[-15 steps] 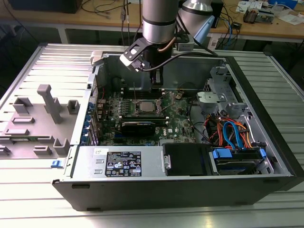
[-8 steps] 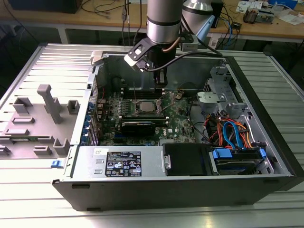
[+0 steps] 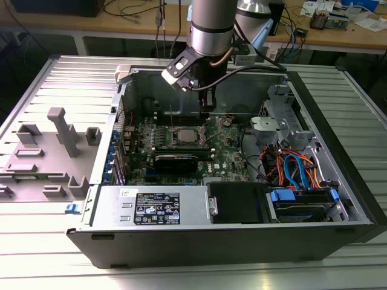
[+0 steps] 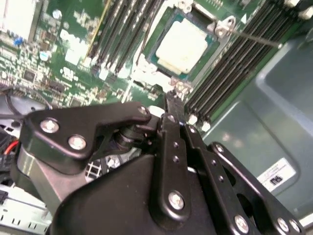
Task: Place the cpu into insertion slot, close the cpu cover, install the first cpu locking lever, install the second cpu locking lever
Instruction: 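Close the cpu cover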
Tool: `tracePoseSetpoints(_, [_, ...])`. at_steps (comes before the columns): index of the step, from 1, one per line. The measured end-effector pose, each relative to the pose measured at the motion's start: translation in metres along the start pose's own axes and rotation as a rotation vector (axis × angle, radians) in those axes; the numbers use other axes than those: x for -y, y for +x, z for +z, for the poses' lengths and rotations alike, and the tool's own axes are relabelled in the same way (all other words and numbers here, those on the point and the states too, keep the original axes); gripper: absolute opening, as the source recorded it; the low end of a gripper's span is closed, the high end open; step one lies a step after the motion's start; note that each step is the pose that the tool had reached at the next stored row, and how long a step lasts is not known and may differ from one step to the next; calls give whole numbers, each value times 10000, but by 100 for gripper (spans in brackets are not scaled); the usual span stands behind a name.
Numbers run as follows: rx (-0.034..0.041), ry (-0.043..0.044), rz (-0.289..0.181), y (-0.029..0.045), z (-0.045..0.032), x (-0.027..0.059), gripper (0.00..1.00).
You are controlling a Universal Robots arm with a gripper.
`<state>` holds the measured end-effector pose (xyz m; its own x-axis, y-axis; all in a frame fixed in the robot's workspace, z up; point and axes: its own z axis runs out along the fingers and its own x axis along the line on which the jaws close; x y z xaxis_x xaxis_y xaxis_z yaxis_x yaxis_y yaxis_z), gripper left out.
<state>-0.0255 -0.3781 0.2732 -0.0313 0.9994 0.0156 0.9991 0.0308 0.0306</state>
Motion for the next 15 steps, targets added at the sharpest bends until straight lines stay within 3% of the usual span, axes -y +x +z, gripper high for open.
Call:
tracePoseSetpoints(12, [-1, 0, -1, -6, 28, -494, 11])
tracePoseSetpoints(15, [-1, 0, -1, 2, 72, -557, 11])
